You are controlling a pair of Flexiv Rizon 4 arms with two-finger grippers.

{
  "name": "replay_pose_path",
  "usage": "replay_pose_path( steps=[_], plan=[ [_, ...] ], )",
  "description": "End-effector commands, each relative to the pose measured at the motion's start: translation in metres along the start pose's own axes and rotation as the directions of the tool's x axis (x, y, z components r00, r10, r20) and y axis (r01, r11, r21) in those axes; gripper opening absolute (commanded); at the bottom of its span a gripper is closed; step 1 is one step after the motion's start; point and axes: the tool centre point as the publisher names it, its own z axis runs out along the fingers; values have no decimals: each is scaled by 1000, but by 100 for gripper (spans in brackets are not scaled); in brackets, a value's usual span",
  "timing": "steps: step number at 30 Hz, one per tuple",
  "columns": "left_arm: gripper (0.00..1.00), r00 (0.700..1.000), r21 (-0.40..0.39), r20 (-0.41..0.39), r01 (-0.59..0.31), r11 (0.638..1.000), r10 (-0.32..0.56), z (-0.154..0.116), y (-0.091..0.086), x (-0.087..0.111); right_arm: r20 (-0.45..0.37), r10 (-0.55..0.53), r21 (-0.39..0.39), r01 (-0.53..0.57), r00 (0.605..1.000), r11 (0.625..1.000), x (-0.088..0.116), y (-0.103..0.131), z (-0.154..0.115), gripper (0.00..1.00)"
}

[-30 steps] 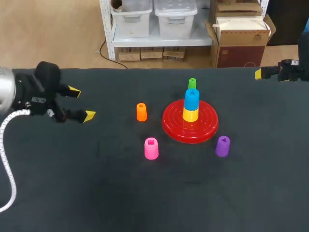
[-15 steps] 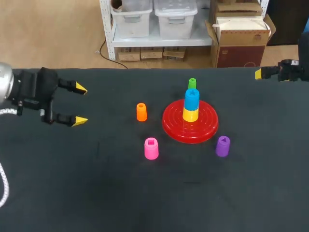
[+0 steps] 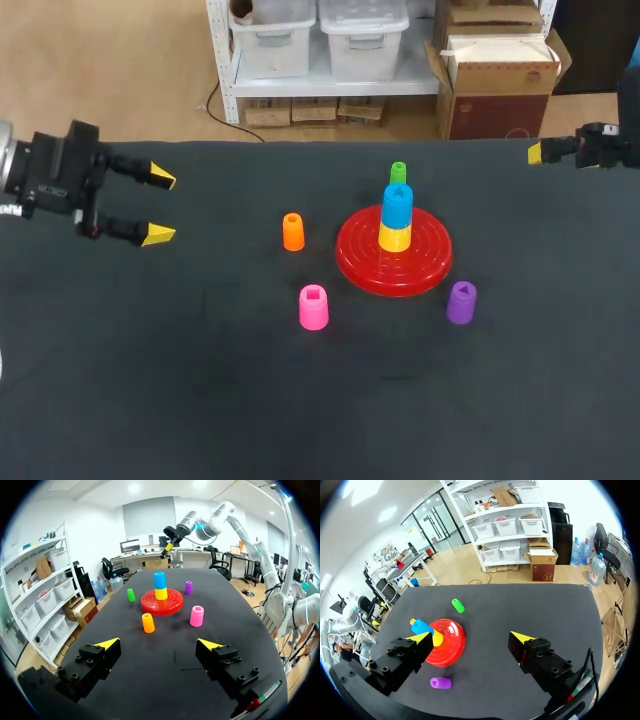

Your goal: Pick up and stack the cylinders on the red base in this order: pink,purple,orange,green

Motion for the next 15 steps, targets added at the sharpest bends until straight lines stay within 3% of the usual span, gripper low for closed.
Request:
replay_pose_path(
  steps=[1,5,12,15],
  plan=[
    [100,1000,-18,1,15,1000,-15,-1,-5,4,0,0,-2,0,1000,1000,0,-1,0,100],
    [100,996,-32,4,88,996,-88,0,4,6,0,0,-2,0,1000,1000,0,-1,0,100],
    [100,997,-30,30,68,997,-67,1,6,1,0,0,-2,0,1000,1000,0,-1,0,100],
    [100,995,-21,27,98,995,-97,0,6,-2,0,0,-2,0,1000,1000,0,-1,0,100]
  ],
)
